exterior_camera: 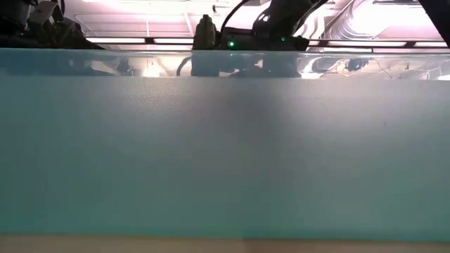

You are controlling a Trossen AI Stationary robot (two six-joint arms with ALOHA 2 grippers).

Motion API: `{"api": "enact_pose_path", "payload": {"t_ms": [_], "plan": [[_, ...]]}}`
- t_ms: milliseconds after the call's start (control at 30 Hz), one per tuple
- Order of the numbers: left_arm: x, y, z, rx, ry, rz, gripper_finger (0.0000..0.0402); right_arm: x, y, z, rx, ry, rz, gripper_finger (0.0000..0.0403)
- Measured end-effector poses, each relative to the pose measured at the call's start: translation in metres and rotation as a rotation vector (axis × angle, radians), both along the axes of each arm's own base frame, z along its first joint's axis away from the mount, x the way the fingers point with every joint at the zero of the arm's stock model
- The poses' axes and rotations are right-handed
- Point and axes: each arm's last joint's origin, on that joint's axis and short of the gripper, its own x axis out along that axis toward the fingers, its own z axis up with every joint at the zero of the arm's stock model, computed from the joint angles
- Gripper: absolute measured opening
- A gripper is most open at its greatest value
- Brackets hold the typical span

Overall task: Pick and place pill bottles into a basket
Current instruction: Put the white pill bottle into the green bin

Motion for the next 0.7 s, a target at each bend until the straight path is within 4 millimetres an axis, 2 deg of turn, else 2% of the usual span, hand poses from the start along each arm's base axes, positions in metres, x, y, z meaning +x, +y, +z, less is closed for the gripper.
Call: {"api": "enact_pose_path", "payload": {"t_ms": [333,700], "plan": [[0.0002,-0.0006,0.0002,-0.004,-0.003,-0.021,0.0305,0.0004,-0.0007,-0.0001,-0.025,-0.019,0.05,0.0281],[0.0001,-0.0006,0.0003,-0.005,-0.003,-0.02,0.0305,0.0023,-0.001,0.0002,-0.044,-0.049,0.087,0.0168]]}}
